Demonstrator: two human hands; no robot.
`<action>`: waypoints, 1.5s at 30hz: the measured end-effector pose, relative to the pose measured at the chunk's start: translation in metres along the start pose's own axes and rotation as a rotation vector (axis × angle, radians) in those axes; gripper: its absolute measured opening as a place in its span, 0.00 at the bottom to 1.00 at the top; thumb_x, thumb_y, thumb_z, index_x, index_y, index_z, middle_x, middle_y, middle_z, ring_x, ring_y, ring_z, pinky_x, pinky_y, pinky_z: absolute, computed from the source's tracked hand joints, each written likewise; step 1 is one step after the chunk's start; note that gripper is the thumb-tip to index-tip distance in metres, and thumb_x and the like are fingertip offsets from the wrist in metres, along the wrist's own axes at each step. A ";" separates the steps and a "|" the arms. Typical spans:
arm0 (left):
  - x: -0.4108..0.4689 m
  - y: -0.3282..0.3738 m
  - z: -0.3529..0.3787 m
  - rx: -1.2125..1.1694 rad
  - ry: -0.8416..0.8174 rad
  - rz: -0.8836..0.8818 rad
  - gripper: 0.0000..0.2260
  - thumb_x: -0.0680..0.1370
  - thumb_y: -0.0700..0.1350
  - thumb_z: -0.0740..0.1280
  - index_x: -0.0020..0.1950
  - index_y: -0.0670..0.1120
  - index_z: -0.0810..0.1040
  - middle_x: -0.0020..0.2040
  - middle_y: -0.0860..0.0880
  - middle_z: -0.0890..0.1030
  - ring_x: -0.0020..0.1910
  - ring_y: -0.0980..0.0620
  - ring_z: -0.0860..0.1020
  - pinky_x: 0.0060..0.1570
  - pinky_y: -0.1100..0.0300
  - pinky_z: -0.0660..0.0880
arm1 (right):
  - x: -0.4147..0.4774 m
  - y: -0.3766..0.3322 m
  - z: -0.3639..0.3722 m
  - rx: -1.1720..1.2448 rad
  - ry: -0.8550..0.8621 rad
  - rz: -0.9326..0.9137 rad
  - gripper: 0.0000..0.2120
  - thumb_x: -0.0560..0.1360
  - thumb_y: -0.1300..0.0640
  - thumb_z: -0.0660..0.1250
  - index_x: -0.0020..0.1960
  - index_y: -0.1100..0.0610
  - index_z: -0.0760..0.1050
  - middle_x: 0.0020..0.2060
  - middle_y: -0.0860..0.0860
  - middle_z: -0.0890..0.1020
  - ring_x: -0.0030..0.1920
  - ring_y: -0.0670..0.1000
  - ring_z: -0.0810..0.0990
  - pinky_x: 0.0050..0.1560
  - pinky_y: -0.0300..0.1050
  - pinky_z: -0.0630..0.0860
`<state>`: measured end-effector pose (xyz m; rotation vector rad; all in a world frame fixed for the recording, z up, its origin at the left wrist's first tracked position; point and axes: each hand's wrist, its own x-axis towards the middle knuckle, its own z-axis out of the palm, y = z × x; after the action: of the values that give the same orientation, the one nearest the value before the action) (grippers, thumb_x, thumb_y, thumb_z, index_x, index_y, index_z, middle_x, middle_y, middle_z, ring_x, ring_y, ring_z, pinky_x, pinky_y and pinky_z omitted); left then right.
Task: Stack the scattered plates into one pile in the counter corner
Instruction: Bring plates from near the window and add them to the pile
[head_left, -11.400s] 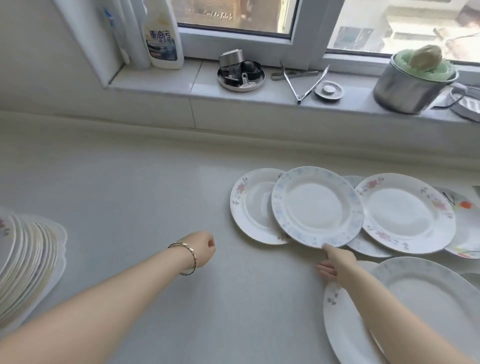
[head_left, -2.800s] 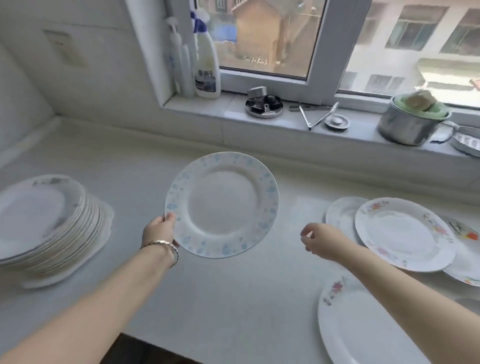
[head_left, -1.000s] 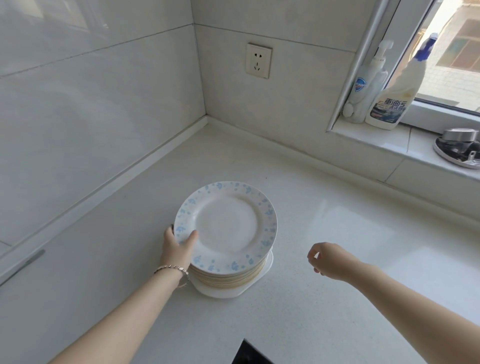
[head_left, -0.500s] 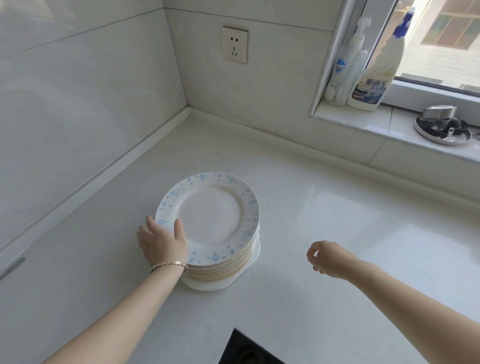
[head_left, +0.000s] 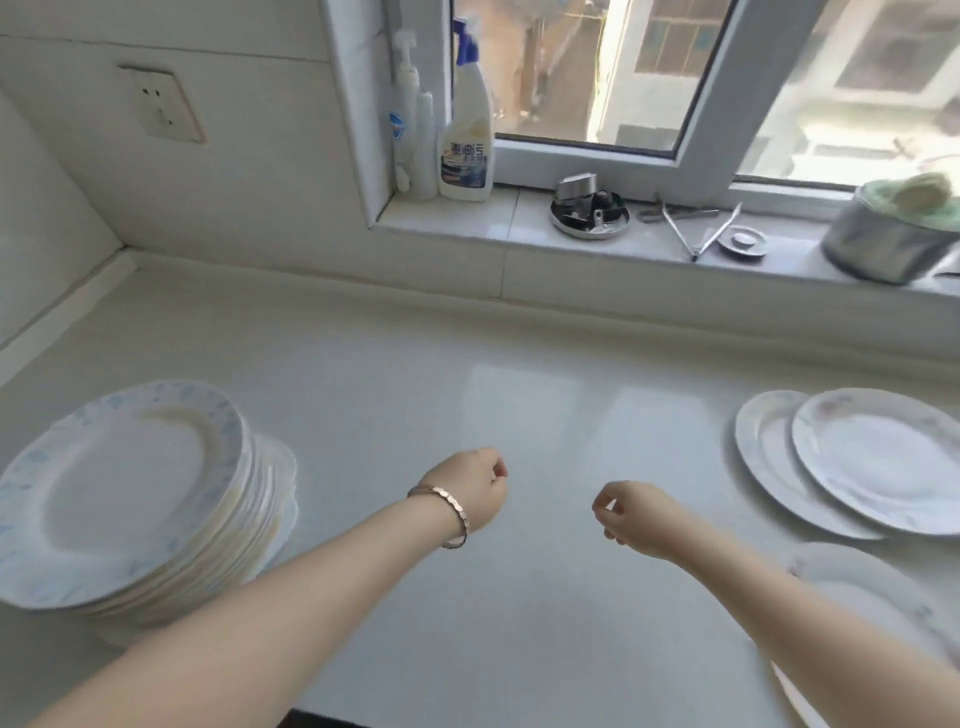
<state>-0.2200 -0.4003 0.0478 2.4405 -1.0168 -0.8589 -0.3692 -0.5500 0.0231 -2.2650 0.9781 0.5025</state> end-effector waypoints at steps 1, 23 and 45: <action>0.010 0.019 0.016 0.001 -0.047 -0.005 0.11 0.78 0.43 0.56 0.56 0.44 0.75 0.52 0.45 0.82 0.49 0.44 0.79 0.51 0.57 0.75 | -0.007 0.023 -0.009 0.014 0.019 0.015 0.06 0.76 0.55 0.58 0.45 0.49 0.73 0.37 0.46 0.79 0.41 0.51 0.80 0.43 0.42 0.74; 0.044 0.151 0.157 0.145 -0.135 -0.211 0.08 0.76 0.41 0.57 0.39 0.48 0.72 0.38 0.49 0.80 0.41 0.46 0.79 0.47 0.56 0.78 | -0.037 0.347 -0.058 0.147 0.024 0.447 0.18 0.67 0.43 0.71 0.42 0.56 0.69 0.47 0.53 0.79 0.47 0.54 0.78 0.40 0.42 0.71; -0.061 -0.050 0.036 -0.417 0.332 -0.610 0.12 0.77 0.37 0.60 0.34 0.45 0.72 0.29 0.48 0.79 0.30 0.48 0.78 0.34 0.61 0.71 | -0.024 0.027 -0.077 0.836 0.238 -0.190 0.04 0.69 0.57 0.73 0.38 0.56 0.79 0.32 0.53 0.81 0.24 0.44 0.79 0.26 0.35 0.75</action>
<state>-0.2525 -0.3253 0.0186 2.4132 0.0428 -0.7037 -0.3979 -0.6035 0.0833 -1.6350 0.8521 -0.2424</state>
